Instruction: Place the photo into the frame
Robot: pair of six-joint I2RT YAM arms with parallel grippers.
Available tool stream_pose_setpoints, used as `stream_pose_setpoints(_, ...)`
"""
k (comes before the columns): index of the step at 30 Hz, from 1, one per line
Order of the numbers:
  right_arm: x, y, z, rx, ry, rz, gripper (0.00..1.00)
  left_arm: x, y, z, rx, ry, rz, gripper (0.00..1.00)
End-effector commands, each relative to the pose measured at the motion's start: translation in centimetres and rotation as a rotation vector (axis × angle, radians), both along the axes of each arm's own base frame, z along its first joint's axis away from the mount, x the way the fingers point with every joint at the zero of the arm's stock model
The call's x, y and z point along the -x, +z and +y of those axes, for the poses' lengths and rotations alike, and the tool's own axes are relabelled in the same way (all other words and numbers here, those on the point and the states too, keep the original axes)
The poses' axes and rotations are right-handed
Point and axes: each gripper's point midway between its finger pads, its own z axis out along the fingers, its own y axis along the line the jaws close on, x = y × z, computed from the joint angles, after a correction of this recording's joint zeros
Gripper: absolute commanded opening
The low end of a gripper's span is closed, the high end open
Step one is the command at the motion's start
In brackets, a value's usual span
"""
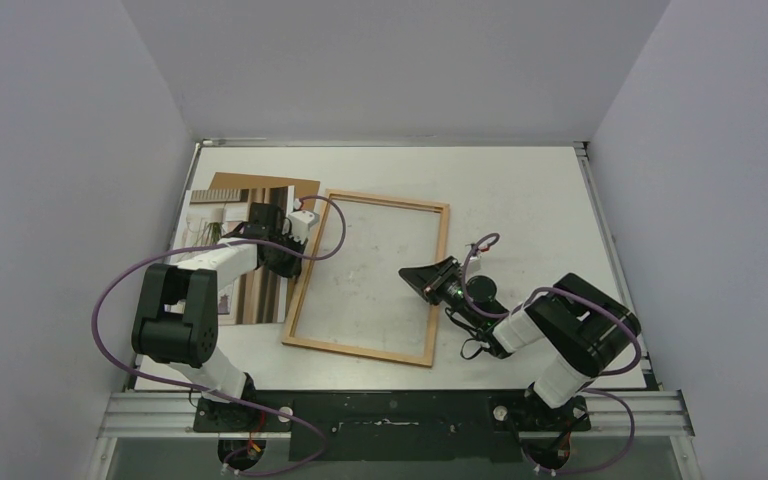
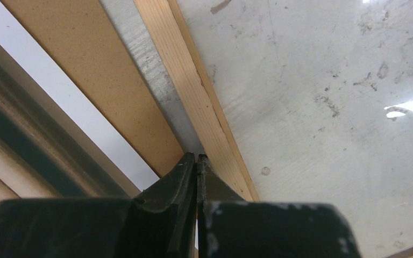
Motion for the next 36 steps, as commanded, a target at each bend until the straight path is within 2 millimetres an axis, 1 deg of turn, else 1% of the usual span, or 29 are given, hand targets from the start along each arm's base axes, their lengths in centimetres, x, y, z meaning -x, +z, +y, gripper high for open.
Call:
stream_pose_setpoints(1, -0.3, 0.6, 0.8, 0.072, 0.027, -0.049, 0.05, -0.8, 2.1, -2.0, 0.077, -0.047, -0.046, 0.0)
stream_pose_setpoints(5, -0.6, 0.7, 0.8, 0.13, 0.021, -0.064, 0.05, -0.8, 2.1, -2.0, 0.078, -0.046, -0.047, 0.0)
stream_pose_setpoints(10, -0.9, 0.1, 0.6, 0.197, 0.018, -0.066, 0.05, -0.9, 2.1, -2.2, 0.082, -0.047, -0.042, 0.0)
stream_pose_setpoints(13, -1.0, -0.4, 0.1, 0.256, 0.009, -0.064, 0.05, -0.8, 2.1, -2.3, 0.082, -0.051, -0.041, 0.0)
stream_pose_setpoints(16, -1.1, -0.5, 0.0, 0.279, 0.006, -0.063, 0.05, -0.8, 2.2, -2.4, 0.082, -0.053, -0.044, 0.0)
stream_pose_setpoints(25, -1.2, -1.5, 0.9, 0.295, 0.047, -0.038, 0.05, -0.9, 2.3, -2.5, 0.086, -0.054, -0.047, 0.0)
stream_pose_setpoints(29, -1.4, -1.9, 1.2, 0.341, 0.062, -0.021, 0.06, -0.8, 2.2, -2.6, 0.086, -0.058, -0.045, 0.0)
stream_pose_setpoints(31, -1.4, -2.2, 1.3, 0.398, 0.065, -0.009, 0.1, -0.9, 2.3, -2.6, 0.088, -0.057, -0.045, 0.0)
stream_pose_setpoints(36, -1.4, -2.1, 1.0, 0.504, 0.059, -0.002, 0.33, -0.8, 2.2, -2.6, 0.087, -0.058, -0.045, 0.0)
